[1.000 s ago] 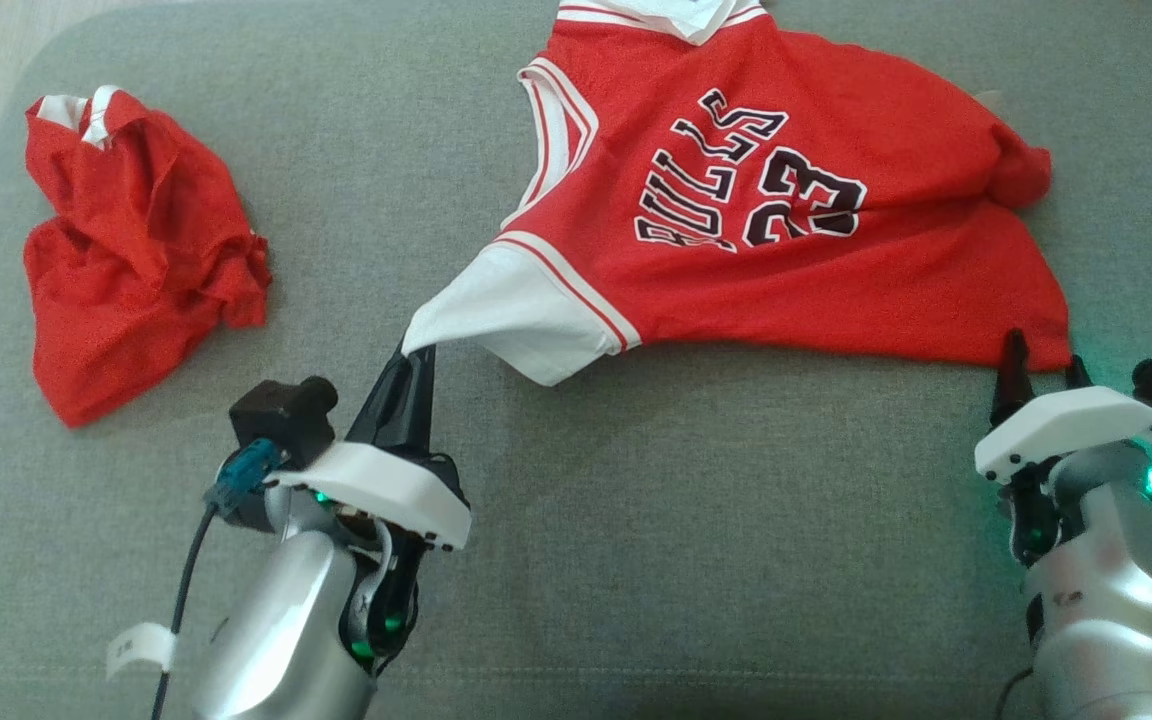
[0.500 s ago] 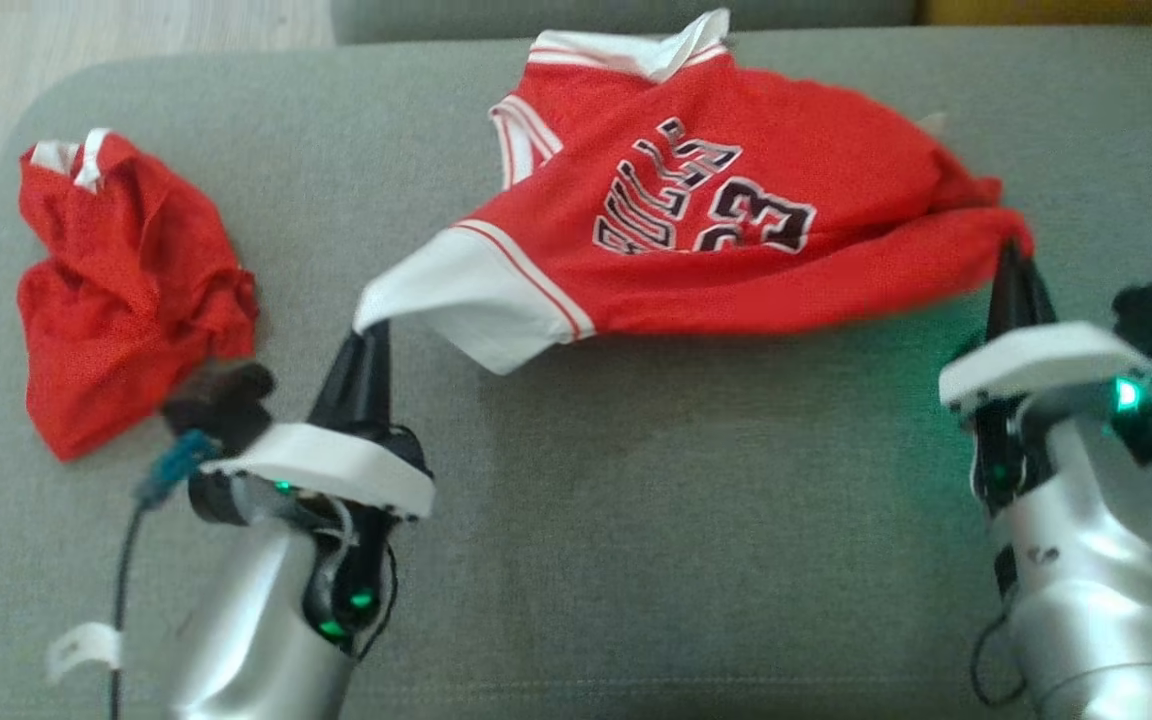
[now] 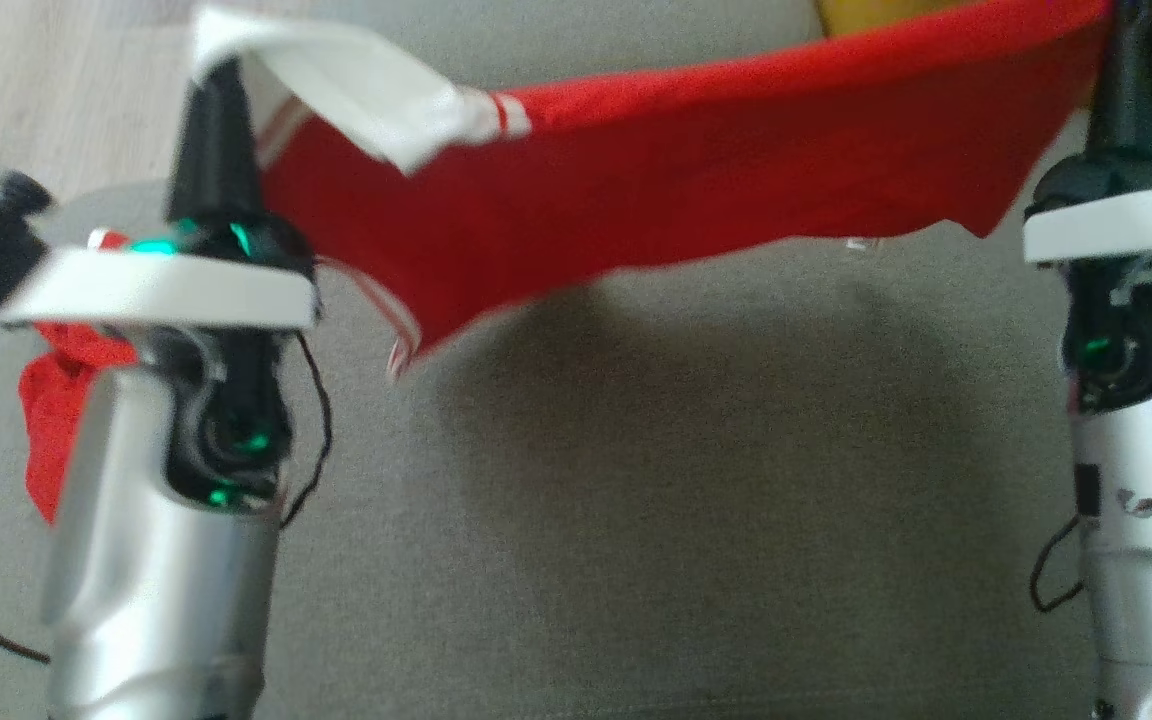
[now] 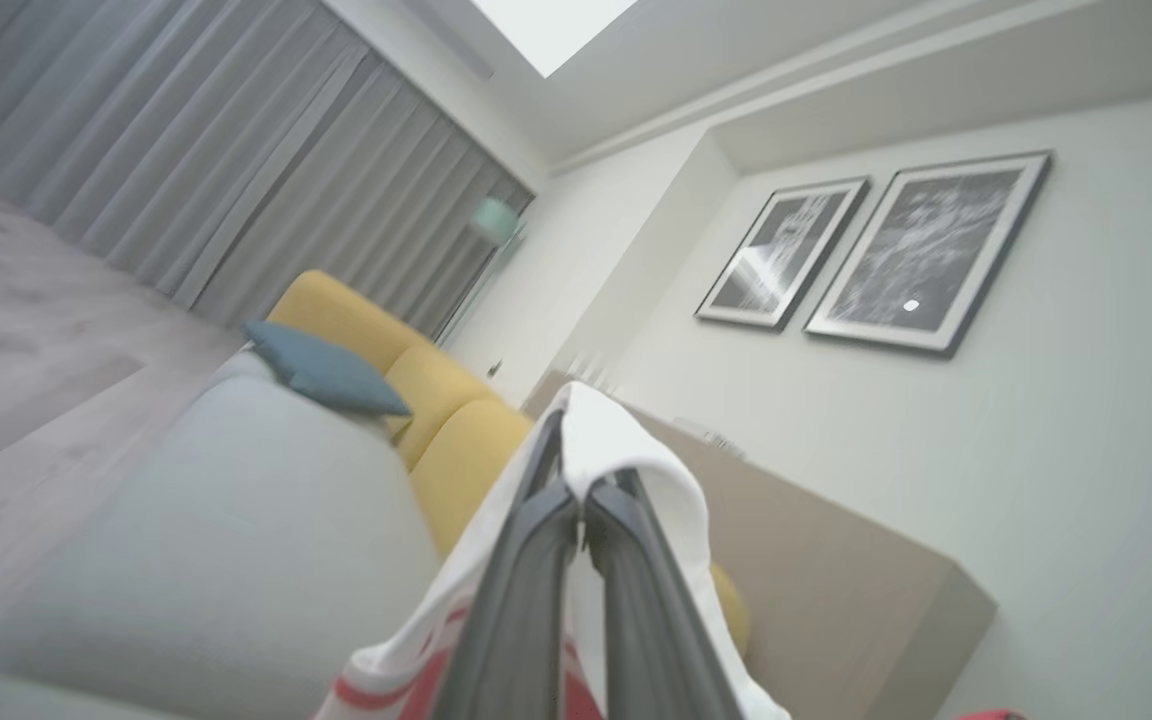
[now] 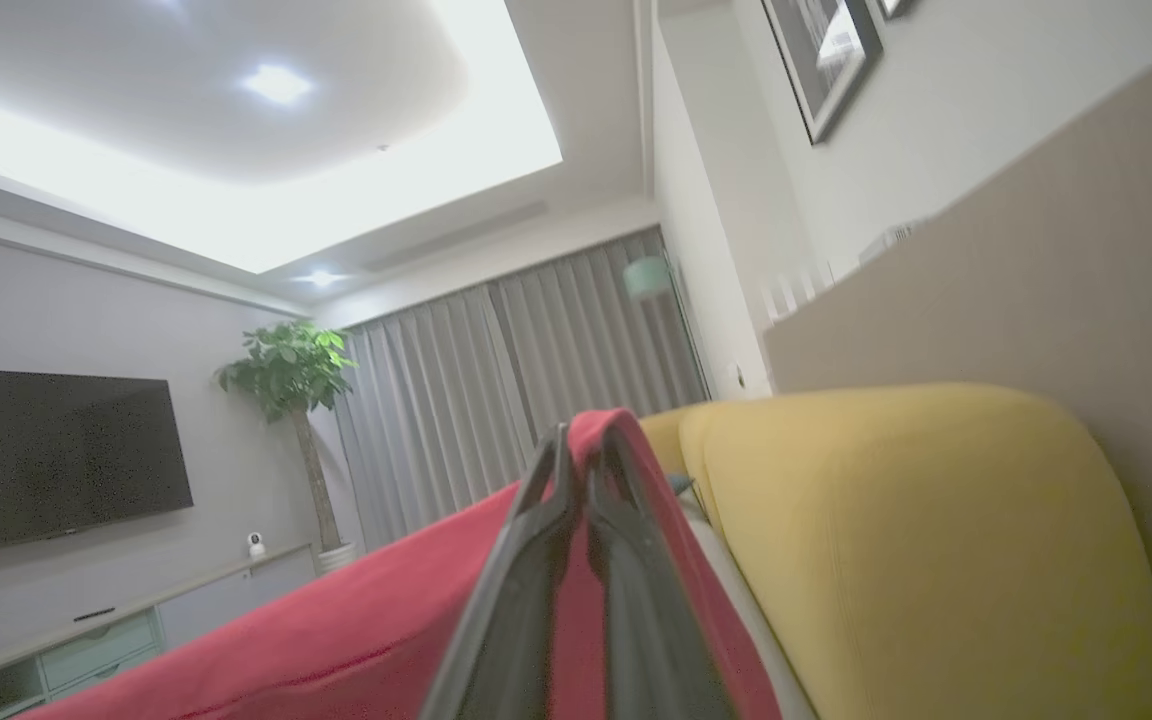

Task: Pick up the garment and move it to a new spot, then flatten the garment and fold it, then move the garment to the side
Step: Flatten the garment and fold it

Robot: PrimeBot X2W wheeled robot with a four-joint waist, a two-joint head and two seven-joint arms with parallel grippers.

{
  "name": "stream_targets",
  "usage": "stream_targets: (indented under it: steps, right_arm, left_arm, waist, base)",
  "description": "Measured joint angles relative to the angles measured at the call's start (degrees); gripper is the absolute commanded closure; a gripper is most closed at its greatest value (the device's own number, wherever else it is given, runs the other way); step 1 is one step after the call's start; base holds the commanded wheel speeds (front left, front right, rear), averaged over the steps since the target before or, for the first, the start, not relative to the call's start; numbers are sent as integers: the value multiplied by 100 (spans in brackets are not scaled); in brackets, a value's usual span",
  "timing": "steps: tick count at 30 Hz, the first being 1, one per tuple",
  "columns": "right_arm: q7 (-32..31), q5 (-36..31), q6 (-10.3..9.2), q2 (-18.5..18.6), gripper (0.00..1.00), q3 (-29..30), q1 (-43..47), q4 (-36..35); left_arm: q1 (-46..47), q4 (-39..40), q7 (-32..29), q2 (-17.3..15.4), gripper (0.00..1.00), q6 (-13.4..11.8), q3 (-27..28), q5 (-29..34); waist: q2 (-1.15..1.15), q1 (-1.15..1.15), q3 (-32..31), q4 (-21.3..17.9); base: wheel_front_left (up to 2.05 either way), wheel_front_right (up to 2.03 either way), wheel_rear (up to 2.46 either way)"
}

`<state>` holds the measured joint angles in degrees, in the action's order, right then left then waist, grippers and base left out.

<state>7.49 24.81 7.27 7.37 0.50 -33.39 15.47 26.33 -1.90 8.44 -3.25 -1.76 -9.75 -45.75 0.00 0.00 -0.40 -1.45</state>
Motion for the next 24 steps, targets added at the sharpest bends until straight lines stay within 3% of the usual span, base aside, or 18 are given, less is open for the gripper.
stream_targets:
  steps: [8, 14, 19, 24]
  right_arm:
    - [-649, -481, 0, -178, 100, 487, 12, -1308]
    - [-1289, -883, 0, -334, 100, 855, 7, -2073]
    - [-1812, -1135, 0, -354, 100, 1025, -319, -1712]
    - [-1778, -1293, 0, -360, 100, 1118, -1810, -454]
  left_arm:
    - [311, 1437, -324, 91, 100, -587, 182, -604]
    - [787, 1813, -700, 56, 100, -926, 293, -684]
    - [1523, 1061, -1045, -108, 100, -1038, 301, -675]
    - [2904, -374, -1176, -374, 100, -924, 309, -475]
  waist:
    - [0, 0, -300, -175]
    - [0, 0, -212, -257]
    - [0, 0, 111, -297]
    - [0, 0, 734, -307]
  base:
    - [0, 0, 0]
    - [0, 0, 0]
    - [0, 0, 0]
    - [0, 0, 0]
